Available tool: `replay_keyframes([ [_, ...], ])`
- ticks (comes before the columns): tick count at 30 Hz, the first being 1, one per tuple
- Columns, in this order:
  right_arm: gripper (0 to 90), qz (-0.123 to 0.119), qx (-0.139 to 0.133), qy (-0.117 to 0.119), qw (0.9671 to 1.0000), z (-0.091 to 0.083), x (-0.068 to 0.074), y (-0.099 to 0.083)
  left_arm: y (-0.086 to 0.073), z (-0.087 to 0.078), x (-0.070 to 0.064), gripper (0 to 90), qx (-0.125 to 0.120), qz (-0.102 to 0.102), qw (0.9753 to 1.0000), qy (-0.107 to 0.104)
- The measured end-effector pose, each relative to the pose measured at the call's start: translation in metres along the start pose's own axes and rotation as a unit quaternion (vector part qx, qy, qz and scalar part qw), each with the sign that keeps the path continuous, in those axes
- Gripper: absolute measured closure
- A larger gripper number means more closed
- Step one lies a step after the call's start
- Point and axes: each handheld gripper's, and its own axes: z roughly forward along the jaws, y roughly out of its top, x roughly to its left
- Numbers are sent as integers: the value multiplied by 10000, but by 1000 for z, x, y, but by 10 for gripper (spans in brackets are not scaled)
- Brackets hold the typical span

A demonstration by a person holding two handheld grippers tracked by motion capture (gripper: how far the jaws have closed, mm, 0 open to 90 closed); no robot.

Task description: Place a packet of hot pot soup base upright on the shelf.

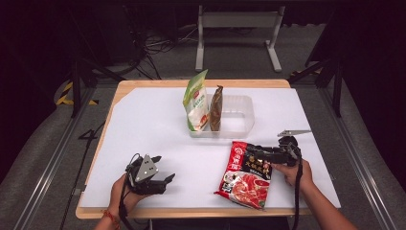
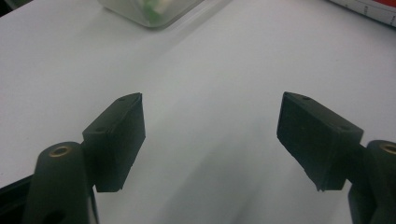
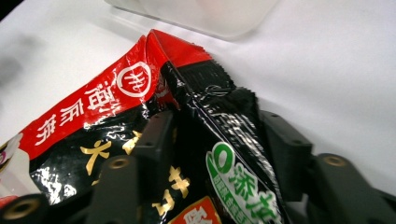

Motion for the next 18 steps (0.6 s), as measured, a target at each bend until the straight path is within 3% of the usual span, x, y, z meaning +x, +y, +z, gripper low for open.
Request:
replay_keyframes([
  [5,682,116,-119,186,9997,-3,-5,-1,-1,0,1,244,-2,0,10000,18],
  [12,847,-66,-390,504,9979,-10,-7,-1,-2,0,2,244,15,1,10000,62],
  [18,870,-247,-590,695,9955,-19,-3,0,-3,-3,6,245,-64,-109,9999,94],
])
